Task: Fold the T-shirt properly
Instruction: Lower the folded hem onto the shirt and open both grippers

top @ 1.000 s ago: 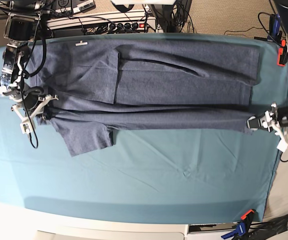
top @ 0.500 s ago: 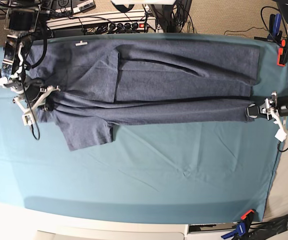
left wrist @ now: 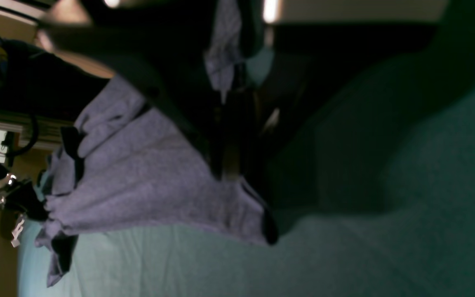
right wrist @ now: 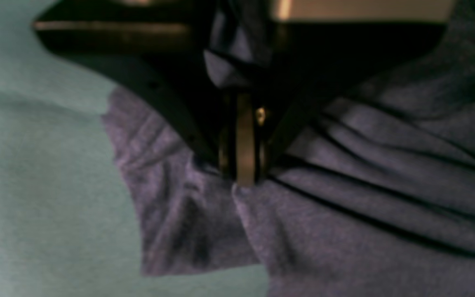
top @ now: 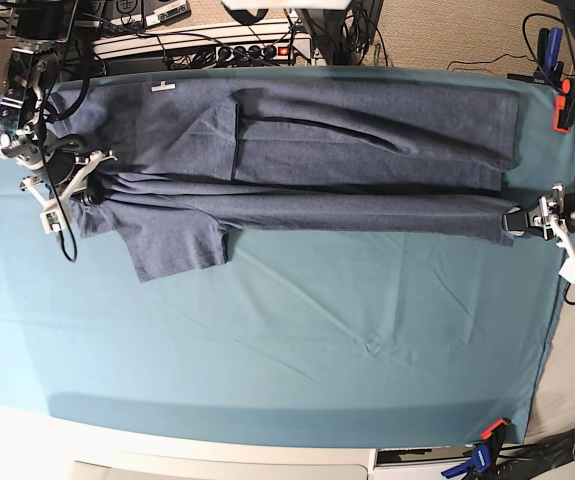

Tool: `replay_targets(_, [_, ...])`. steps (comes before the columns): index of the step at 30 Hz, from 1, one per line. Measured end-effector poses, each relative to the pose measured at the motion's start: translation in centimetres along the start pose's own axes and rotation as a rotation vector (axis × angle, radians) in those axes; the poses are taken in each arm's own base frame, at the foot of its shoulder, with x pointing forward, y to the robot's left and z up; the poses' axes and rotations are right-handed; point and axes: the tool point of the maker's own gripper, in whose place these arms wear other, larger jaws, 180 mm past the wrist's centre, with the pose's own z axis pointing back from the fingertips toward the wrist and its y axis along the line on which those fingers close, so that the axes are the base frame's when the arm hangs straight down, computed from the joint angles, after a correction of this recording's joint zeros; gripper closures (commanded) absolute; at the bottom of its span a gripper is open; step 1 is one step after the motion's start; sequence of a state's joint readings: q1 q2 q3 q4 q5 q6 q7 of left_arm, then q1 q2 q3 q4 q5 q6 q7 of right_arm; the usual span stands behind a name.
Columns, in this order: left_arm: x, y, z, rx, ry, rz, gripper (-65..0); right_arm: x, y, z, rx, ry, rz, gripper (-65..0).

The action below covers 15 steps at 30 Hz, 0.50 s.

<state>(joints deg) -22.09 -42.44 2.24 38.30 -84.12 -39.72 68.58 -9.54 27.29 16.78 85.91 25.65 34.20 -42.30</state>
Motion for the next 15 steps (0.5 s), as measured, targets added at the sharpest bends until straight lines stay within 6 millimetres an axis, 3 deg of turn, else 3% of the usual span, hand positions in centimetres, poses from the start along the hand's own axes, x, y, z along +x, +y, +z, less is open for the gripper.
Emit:
replay_targets(10, [-0.2,0.1,0.0,0.001,0.007,0.002,0.0,-1.2,0.0,0.3,0.002,0.026,-0.02,0.0])
replay_targets(15, [-1.6,0.4,-0.1,0.006,0.029,0.012,0.0,-1.7,0.2,0.5,0.005,0.033,-0.029,0.0])
